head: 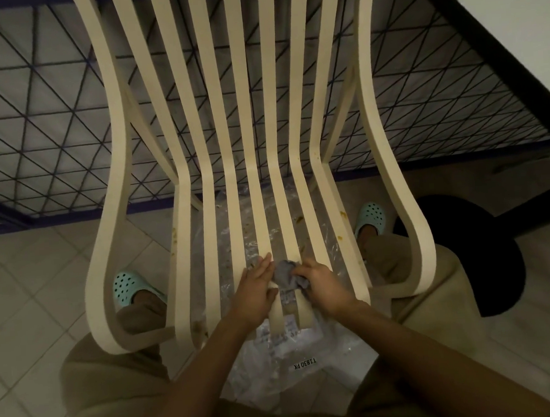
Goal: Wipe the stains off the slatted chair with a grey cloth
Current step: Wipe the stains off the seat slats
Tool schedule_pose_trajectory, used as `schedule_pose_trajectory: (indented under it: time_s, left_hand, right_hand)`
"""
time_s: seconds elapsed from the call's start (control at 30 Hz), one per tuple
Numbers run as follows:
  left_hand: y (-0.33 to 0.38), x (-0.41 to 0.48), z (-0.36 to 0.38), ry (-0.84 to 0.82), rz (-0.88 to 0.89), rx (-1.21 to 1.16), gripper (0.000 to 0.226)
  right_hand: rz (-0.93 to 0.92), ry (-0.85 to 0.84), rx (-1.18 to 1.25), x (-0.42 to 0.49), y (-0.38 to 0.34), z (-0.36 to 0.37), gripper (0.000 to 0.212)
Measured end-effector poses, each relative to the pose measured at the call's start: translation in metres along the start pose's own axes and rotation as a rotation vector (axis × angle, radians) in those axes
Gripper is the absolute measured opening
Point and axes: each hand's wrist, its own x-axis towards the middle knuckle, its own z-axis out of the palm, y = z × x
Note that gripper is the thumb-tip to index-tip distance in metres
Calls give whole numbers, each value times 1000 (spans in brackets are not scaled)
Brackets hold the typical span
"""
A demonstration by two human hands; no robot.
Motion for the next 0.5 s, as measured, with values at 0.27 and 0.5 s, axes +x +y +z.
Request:
schedule_pose_trajectory:
  time_s: [0.27, 0.5]
  left_hand:
    - [-7, -15, 1, 20, 27, -9, 61]
    - [-2, 15, -7, 47, 68, 15, 56]
  right_hand:
    - [-64, -60, -53, -45, -13, 19, 36]
    - [0, -13, 6, -22, -10, 3, 27]
